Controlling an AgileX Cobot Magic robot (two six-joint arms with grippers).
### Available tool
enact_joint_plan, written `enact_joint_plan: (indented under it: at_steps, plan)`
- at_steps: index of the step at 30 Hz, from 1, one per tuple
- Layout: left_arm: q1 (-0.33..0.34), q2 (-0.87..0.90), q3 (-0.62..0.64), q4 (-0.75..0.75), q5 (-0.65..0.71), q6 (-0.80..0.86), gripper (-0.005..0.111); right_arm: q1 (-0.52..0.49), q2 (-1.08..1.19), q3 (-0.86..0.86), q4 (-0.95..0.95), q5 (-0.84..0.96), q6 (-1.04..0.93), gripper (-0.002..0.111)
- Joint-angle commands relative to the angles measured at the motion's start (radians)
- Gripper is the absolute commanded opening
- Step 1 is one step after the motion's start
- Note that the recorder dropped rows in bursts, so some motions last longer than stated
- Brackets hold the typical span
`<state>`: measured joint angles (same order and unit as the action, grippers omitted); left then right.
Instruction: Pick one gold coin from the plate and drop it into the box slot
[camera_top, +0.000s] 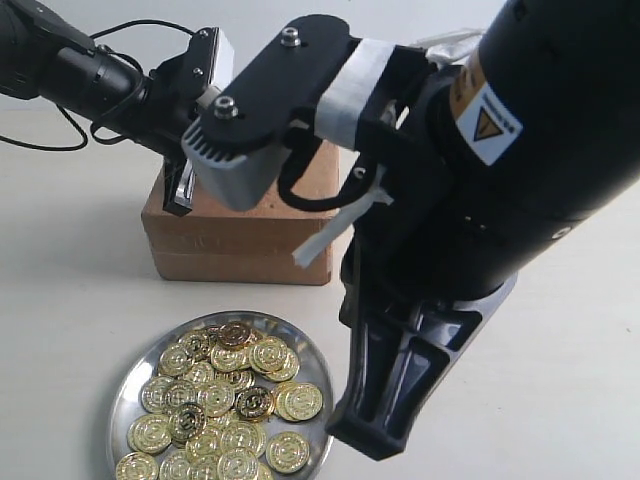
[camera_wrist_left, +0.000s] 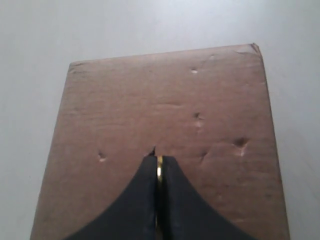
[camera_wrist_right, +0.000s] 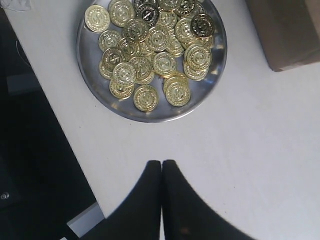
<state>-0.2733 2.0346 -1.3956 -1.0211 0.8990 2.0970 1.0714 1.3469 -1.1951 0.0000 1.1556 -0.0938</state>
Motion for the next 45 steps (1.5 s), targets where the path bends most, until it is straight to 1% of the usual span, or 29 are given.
enact_joint_plan:
  at_steps: [1, 26, 28, 33, 35, 38, 45]
  plan:
    - [-0.005, 0.013, -0.020, -0.014, 0.013, 0.000, 0.000, -0.001, -0.008, 0.004, 0.005, 0.000, 0.003, 0.000]
    - [-0.005, 0.039, -0.022, -0.029, -0.016, 0.000, 0.000, -0.001, -0.008, 0.004, 0.010, 0.000, 0.003, 0.000]
    - [-0.005, 0.039, -0.022, -0.029, -0.018, 0.000, 0.004, -0.001, -0.008, 0.004, 0.010, 0.000, 0.003, 0.000]
    - [-0.005, 0.039, -0.022, -0.029, -0.026, 0.000, 0.025, -0.001, -0.008, 0.004, 0.010, 0.000, 0.003, 0.000]
    - [-0.005, 0.039, -0.022, -0.029, -0.026, 0.000, 0.030, -0.001, -0.008, 0.004, 0.010, 0.000, 0.003, 0.000]
    - [-0.005, 0.039, -0.022, -0.029, -0.026, 0.000, 0.032, -0.001, -0.008, 0.004, 0.010, 0.000, 0.003, 0.000]
    - [-0.005, 0.039, -0.022, -0.031, -0.026, 0.000, 0.032, -0.001, -0.008, 0.004, 0.010, 0.000, 0.003, 0.000]
